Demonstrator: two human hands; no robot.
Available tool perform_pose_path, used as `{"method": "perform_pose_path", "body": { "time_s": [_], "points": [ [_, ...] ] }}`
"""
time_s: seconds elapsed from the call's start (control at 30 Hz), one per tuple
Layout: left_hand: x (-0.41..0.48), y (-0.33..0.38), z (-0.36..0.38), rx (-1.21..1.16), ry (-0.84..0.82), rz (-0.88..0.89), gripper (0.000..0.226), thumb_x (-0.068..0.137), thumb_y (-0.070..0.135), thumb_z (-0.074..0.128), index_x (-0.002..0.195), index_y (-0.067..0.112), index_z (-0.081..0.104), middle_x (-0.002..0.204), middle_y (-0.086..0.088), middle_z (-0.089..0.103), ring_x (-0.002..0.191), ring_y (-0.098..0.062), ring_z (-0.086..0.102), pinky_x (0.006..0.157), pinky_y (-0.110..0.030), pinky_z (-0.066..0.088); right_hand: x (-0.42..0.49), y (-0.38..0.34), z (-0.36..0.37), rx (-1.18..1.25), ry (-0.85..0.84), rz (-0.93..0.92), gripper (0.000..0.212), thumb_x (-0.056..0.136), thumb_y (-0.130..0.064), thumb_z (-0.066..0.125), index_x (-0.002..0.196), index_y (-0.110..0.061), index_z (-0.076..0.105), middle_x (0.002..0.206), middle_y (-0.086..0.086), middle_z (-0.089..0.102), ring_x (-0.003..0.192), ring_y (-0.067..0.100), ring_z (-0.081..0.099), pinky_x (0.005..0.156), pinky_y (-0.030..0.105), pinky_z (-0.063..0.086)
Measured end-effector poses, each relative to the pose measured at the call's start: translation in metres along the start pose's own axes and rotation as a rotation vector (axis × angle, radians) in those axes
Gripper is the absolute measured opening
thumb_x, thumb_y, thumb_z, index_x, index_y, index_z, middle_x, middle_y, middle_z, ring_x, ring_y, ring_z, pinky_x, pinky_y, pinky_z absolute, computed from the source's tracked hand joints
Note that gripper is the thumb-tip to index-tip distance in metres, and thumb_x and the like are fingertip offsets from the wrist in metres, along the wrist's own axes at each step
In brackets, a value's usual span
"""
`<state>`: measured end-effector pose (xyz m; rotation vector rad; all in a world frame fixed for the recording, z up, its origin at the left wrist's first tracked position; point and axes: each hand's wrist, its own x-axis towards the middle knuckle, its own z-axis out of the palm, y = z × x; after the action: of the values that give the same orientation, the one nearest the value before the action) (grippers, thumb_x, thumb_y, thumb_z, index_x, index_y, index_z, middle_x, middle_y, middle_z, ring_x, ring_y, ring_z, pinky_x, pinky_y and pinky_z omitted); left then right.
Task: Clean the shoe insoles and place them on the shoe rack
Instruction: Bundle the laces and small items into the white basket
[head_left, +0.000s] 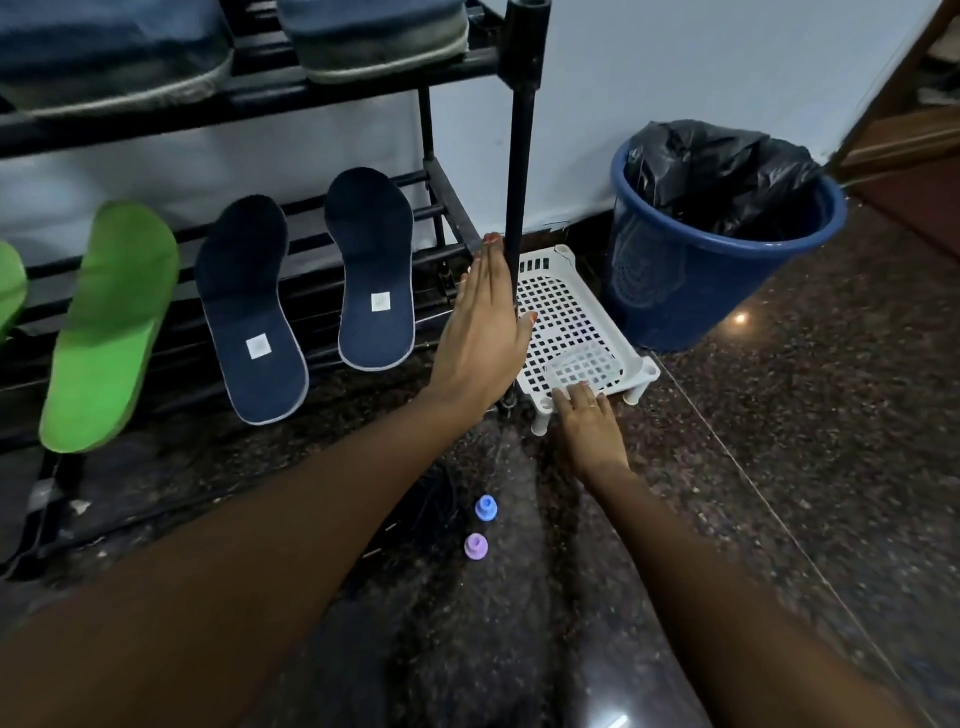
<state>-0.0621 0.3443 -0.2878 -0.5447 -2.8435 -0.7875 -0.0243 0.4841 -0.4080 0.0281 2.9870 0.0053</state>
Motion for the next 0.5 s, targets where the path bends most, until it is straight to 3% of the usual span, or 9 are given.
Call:
{"method": "perform_pose_path", "body": {
  "time_s": [0.13,0.23,0.3,0.4,0.5],
  "points": [
    [-0.001,0.000,0.000,0.010,-0.007,0.000,0.072,0.101,0.022,0.041,0.149,0.001,-0.008,0.160,-0.012,-0.003,0.148,-0.018,0.000,0.116,-0.023,-0.005,-0.001,0.002,0.004,-0.047,0.124,0.008,0.039,0.095,-0.011,0.038,0.133,-0.012,0.035,0.137,0.011,0.039,0.134,0.024,0.027,0.112,0.038,0.015],
    [0.000,0.001,-0.003,0.016,-0.009,0.003,0.068,0.102,0.021,0.038,0.149,0.000,-0.006,0.160,-0.012,-0.001,0.148,-0.017,0.001,0.116,-0.023,-0.003,-0.008,0.003,0.007,-0.111,0.117,0.027,0.033,0.095,-0.013,0.038,0.128,-0.012,0.044,0.131,0.009,0.047,0.128,0.024,0.036,0.110,0.038,0.019],
    [0.000,0.000,-0.005,0.032,-0.013,0.004,0.062,0.103,0.018,0.034,0.150,0.000,-0.002,0.160,-0.012,0.001,0.148,-0.017,0.002,0.116,-0.023,-0.003,-0.018,0.002,0.007,-0.147,0.131,0.033,0.030,0.090,-0.015,0.050,0.120,-0.012,0.053,0.121,0.009,0.055,0.121,0.024,0.046,0.106,0.039,0.028],
    [0.001,-0.002,-0.008,0.049,-0.007,0.013,0.056,0.104,0.014,0.031,0.150,0.000,0.003,0.160,-0.012,0.007,0.147,-0.019,0.008,0.118,-0.025,0.005,-0.032,0.003,0.008,-0.174,0.215,0.057,0.033,0.048,-0.020,0.086,0.077,-0.016,0.071,0.077,0.004,0.067,0.080,0.021,0.066,0.080,0.037,0.052],
    [0.003,-0.001,-0.010,0.053,0.017,0.004,0.054,0.103,0.010,0.032,0.150,0.001,0.007,0.159,-0.012,0.013,0.146,-0.021,0.015,0.117,-0.028,0.015,-0.046,0.008,0.013,-0.183,0.226,0.042,0.037,0.035,-0.018,0.089,0.067,-0.017,0.071,0.068,0.003,0.066,0.071,0.020,0.066,0.074,0.038,0.053]
  ]
}}
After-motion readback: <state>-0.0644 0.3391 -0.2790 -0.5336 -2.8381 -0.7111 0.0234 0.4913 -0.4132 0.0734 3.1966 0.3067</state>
